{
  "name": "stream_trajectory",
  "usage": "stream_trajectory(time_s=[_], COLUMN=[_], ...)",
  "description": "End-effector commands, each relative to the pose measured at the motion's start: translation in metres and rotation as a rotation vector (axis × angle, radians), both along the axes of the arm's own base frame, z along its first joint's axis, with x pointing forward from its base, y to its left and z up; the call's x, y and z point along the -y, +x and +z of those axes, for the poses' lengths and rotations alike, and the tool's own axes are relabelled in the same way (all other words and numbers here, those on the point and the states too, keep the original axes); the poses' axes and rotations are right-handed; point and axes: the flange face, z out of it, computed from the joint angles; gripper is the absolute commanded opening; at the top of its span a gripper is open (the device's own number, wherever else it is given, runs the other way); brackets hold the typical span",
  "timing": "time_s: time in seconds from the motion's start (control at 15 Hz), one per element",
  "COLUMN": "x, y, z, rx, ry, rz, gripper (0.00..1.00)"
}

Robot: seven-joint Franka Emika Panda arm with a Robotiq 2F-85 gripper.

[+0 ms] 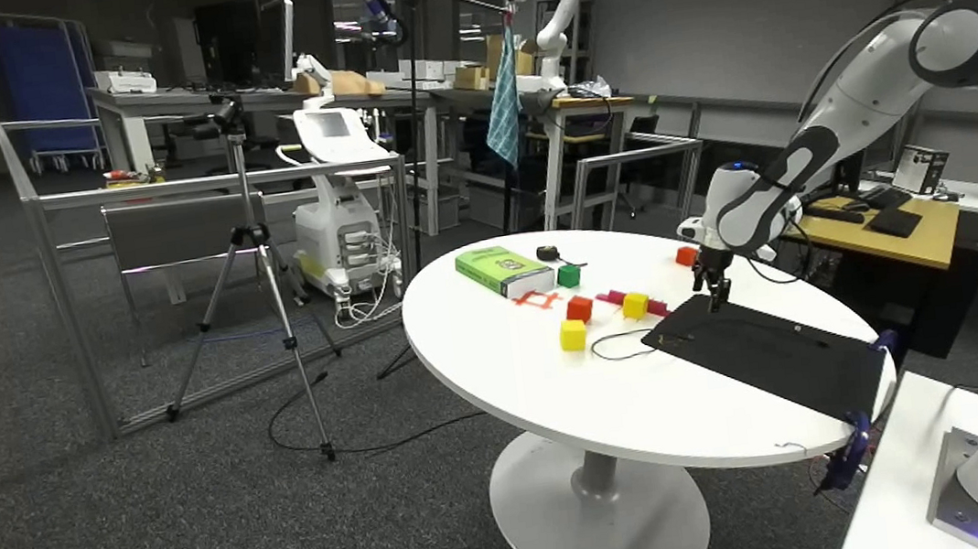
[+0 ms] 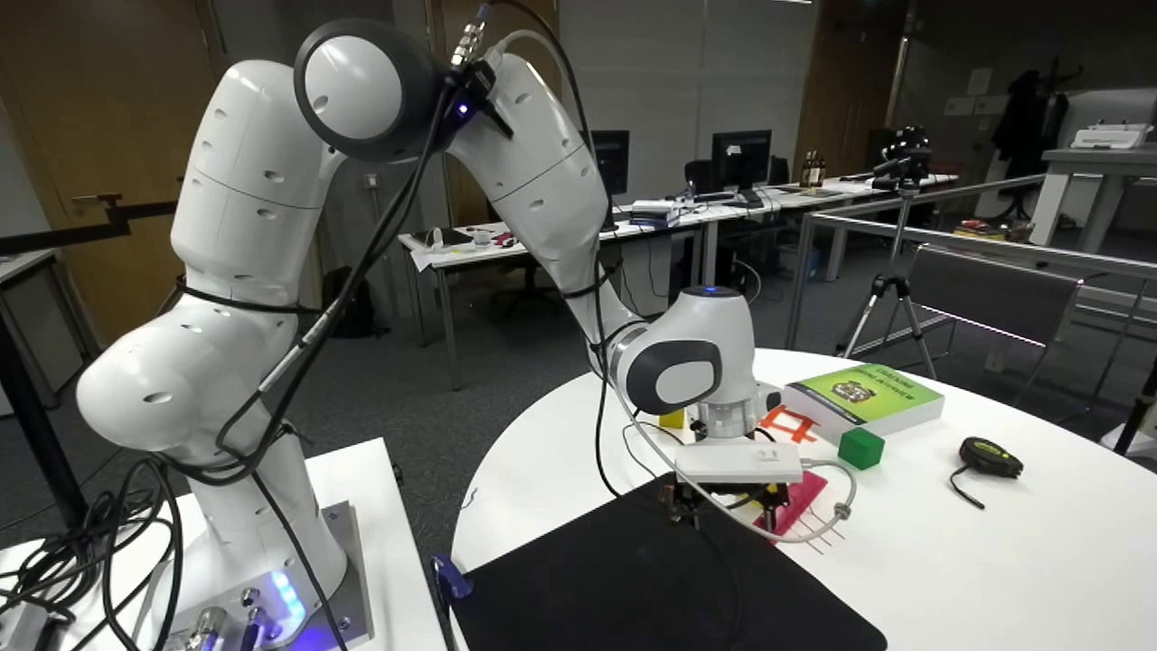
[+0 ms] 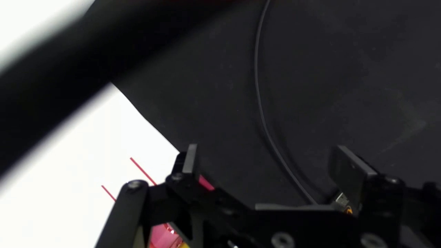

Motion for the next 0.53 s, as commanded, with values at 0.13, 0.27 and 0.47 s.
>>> stream_trajectory(time_s=[0.13, 0.27, 0.47], x=[-0.004, -0.012, -0.02], y=[-0.001, -0.003, 0.003], z=[-0.001, -0.007, -0.016], rx=[0.0, -0.013, -0.016], ry=[-0.01, -0.019, -0.021], rz=[0.003, 0.046, 0.1], gripper=[1.0, 1.0, 1.0])
